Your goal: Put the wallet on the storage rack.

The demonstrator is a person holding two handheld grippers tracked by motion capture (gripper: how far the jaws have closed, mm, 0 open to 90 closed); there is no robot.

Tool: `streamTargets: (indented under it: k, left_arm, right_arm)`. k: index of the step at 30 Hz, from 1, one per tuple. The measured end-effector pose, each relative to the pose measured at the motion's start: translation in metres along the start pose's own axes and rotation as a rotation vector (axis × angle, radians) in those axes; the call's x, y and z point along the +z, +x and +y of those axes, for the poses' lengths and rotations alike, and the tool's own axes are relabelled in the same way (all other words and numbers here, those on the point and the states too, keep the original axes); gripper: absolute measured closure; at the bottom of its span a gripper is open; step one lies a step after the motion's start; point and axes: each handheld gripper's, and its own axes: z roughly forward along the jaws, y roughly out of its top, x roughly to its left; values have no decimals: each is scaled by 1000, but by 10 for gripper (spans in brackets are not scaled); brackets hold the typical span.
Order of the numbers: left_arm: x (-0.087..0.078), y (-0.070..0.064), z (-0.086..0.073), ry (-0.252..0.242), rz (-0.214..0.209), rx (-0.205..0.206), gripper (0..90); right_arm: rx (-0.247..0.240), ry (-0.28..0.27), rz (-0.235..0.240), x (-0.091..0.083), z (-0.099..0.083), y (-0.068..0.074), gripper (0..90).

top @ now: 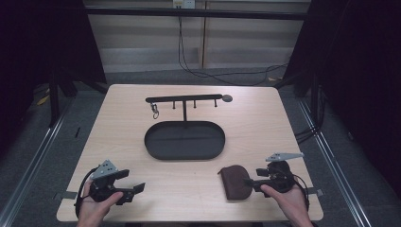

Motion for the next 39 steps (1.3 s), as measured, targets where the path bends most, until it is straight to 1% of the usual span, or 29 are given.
streamTargets:
  k: [3, 4, 6, 7, 8, 9, 10, 11, 12, 14, 15, 16, 20, 22, 23, 24, 26, 28, 30, 31, 32, 33, 35, 39]
  left_arm:
    - [-1, 0, 1, -4, -4, 8, 172]
    - [-1, 0, 1, -6, -3, 3, 172]
    - [-2, 1, 1, -8, 1, -3, 171]
    - [-2, 2, 1, -9, 7, 1, 171]
    - [-2, 2, 1, -5, 5, -1, 171]
    - [-1, 2, 1, 0, 4, 1, 170]
    - [-2, 2, 1, -2, -1, -1, 170]
    - [-2, 2, 1, -3, 0, 0, 170]
    - [-1, 2, 1, 3, 0, 6, 170]
    - [-1, 2, 2, 5, -4, 11, 170]
    - [-1, 1, 2, 6, -5, 12, 170]
    - [-1, 1, 2, 10, -7, 12, 170]
    - [0, 2, 1, 20, -11, 15, 170]
    - [0, 2, 1, 20, -8, 17, 170]
    - [0, 2, 1, 21, -12, 16, 170]
    - [0, 2, 1, 22, -14, 17, 170]
    - [0, 2, 2, 19, -12, 20, 170]
    - [1, 2, 1, 25, -14, 27, 170]
    - [2, 2, 1, 30, -15, 28, 170]
    - [2, 2, 1, 36, -15, 27, 170]
    - [2, 2, 1, 37, -14, 28, 170]
    - [3, 2, 1, 37, -18, 25, 170]
    - [3, 3, 1, 34, -18, 20, 170]
    - [2, 3, 1, 38, -24, 18, 170]
  right_arm:
    - [-6, 74, -18, 7, 9, 2, 237]
    - [-6, 74, -18, 7, 9, 2, 237]
    - [-11, 106, -30, 10, 15, 3, 229]
    - [-7, 146, -27, 12, 22, 3, 211]
    - [-7, 146, -27, 12, 22, 3, 211]
    - [-15, 168, -31, 14, 27, 3, 215]
    - [-15, 168, -31, 14, 27, 3, 215]
    - [-24, 203, -42, 16, 32, 4, 221]
    - [-24, 203, -42, 16, 32, 4, 221]
    - [-26, 246, -37, 20, 36, 4, 217]
    - [-46, 266, -39, 21, 38, 5, 209]
    - [-44, 272, -46, 22, 39, 6, 208]
    - [-45, 308, -45, 27, 48, 6, 207]
    - [-47, 341, -47, 30, 52, 6, 189]
    - [-48, 366, -46, 32, 55, 6, 177]
    - [-48, 366, -46, 32, 55, 6, 177]
    - [-49, 391, -46, 36, 58, 6, 174]
    - [-53, 412, -42, 41, 60, 5, 175]
    - [-50, 448, -44, 45, 61, 6, 174]
    - [-62, 464, -48, 49, 62, 6, 175]
    - [-62, 476, -50, 51, 63, 7, 175]
    - [-68, 479, -50, 53, 63, 8, 176]
    - [-72, 491, -69, 56, 66, 11, 176]
    - [-80, 492, -70, 62, 72, 12, 178]
